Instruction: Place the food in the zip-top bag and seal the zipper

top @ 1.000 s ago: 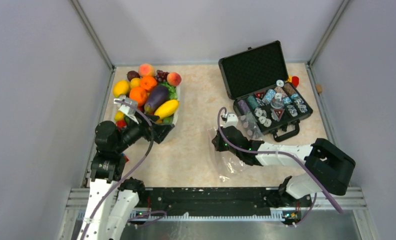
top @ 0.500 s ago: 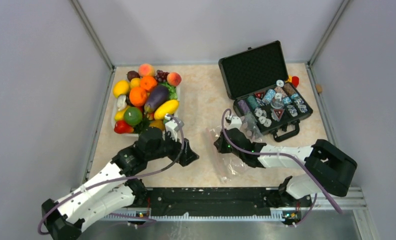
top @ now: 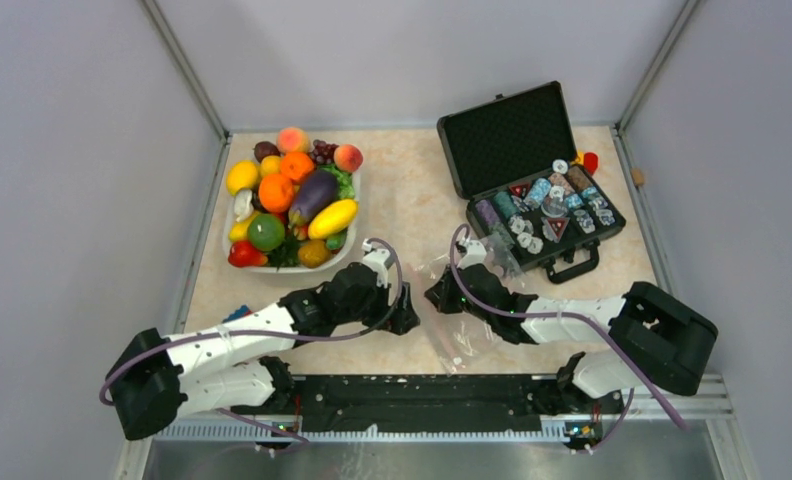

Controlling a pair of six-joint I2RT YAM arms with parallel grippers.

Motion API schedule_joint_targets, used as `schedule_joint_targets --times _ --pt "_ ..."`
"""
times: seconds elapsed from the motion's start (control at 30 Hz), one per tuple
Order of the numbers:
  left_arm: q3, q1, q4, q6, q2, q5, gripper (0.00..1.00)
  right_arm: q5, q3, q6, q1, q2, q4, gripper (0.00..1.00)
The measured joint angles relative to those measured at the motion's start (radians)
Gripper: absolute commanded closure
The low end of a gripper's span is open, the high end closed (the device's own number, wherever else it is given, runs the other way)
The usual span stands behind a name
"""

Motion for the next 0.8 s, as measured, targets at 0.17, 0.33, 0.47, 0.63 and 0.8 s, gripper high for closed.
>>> schedule_joint_targets --times 0.17,0.33,0.47,0.63,0.8 --pt "0.0 -0.002 0.005 -0.041 0.021 -0.051 0.07 -0.067 0.0 -0.014 0.0 0.0 0.064 1.0" --pt "-0.026 -0.002 0.036 -0.072 0.021 -0.093 0.24 -0.12 0.0 -0.027 0.0 0.008 0.087 1.0" --pt "-0.066 -0.003 0.074 -0.082 0.055 -0.094 0.23 -0.153 0.0 -0.038 0.0 0.039 0.089 1.0" --pt "-0.076 -0.003 0.1 -0.087 0.105 -0.086 0.17 -0.175 0.0 -0.041 0.0 0.057 0.088 1.0" --pt "-0.06 -0.003 0.119 -0.089 0.178 -0.083 0.33 -0.181 0.0 -0.041 0.0 0.061 0.089 1.0"
